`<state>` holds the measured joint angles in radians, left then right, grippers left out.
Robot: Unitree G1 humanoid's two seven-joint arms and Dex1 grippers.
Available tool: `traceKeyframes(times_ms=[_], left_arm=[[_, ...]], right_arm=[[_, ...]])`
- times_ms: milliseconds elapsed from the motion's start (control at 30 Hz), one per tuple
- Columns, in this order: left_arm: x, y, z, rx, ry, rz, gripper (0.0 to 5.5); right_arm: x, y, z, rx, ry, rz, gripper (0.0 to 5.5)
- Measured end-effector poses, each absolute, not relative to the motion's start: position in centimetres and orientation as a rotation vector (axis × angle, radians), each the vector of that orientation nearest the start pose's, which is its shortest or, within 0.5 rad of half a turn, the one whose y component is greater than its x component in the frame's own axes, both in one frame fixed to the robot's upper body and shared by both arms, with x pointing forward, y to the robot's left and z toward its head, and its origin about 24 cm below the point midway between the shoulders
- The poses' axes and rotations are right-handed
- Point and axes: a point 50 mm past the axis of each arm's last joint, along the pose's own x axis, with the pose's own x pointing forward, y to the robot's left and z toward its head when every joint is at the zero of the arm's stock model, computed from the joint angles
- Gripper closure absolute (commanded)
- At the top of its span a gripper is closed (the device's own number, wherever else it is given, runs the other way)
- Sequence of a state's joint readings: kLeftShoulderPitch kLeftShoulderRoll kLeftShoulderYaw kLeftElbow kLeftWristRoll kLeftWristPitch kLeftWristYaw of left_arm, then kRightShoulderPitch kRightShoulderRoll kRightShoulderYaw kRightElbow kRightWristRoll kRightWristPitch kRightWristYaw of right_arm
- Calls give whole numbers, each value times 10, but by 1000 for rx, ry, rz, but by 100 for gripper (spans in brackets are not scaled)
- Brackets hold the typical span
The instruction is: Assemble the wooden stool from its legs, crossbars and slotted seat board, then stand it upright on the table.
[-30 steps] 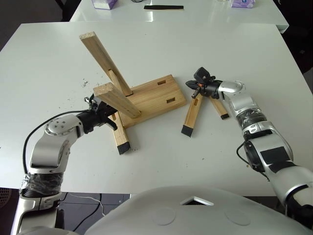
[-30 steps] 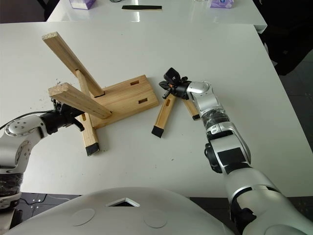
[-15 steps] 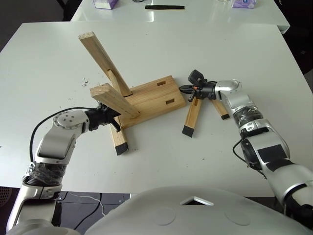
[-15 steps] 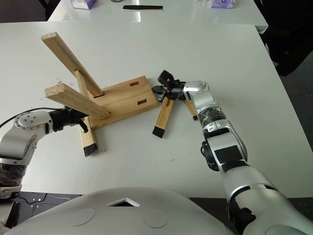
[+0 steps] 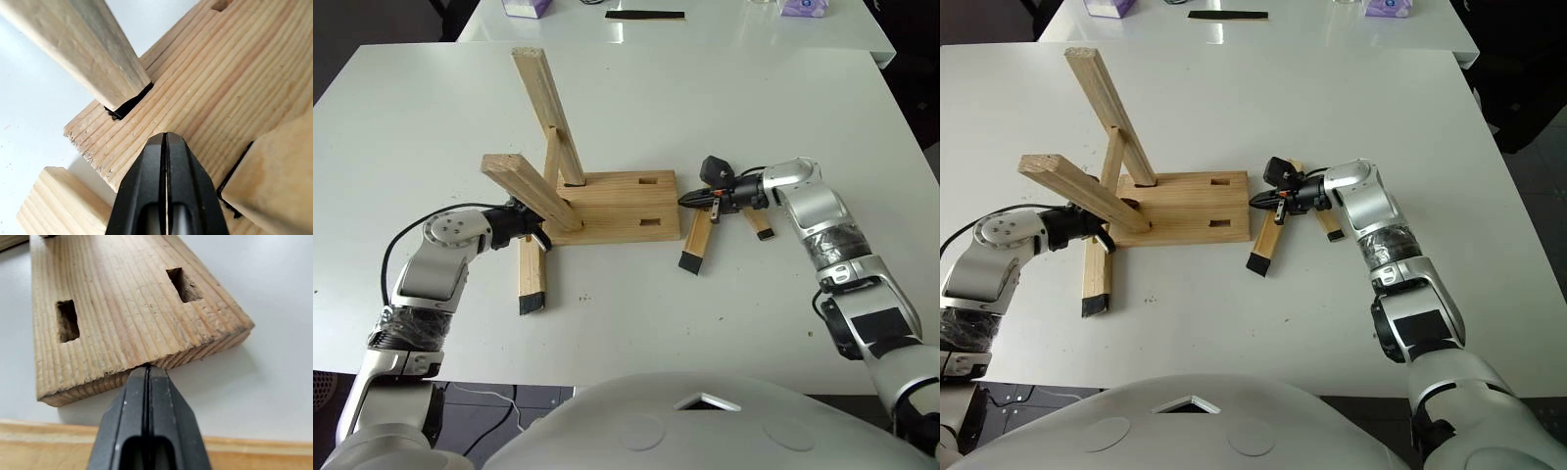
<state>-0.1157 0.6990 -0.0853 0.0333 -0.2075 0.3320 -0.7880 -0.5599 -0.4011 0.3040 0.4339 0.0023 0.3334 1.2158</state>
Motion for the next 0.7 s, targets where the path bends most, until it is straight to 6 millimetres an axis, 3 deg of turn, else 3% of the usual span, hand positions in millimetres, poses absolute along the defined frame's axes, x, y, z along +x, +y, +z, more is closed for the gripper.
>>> traceKeyframes(times_ms=[133, 233, 433, 533, 600, 700], left_arm=[[261, 237, 57, 334, 434, -723, 550], [263, 239, 56, 317, 407, -708, 550], [253, 277, 64, 233, 404, -506, 550], [251, 280, 71, 205, 392, -475, 550], [245, 273, 79, 169, 377, -501, 550], [222, 259, 86, 110, 381, -578, 550]], right_arm=[[299, -135, 59, -313, 569, 1343, 549], [303, -120, 82, -255, 433, 1403, 549], [329, -114, 109, -259, 294, 1300, 549], [344, -106, 102, -267, 271, 1182, 549], [353, -109, 87, -310, 311, 1085, 549], [357, -117, 65, -336, 385, 1025, 549]])
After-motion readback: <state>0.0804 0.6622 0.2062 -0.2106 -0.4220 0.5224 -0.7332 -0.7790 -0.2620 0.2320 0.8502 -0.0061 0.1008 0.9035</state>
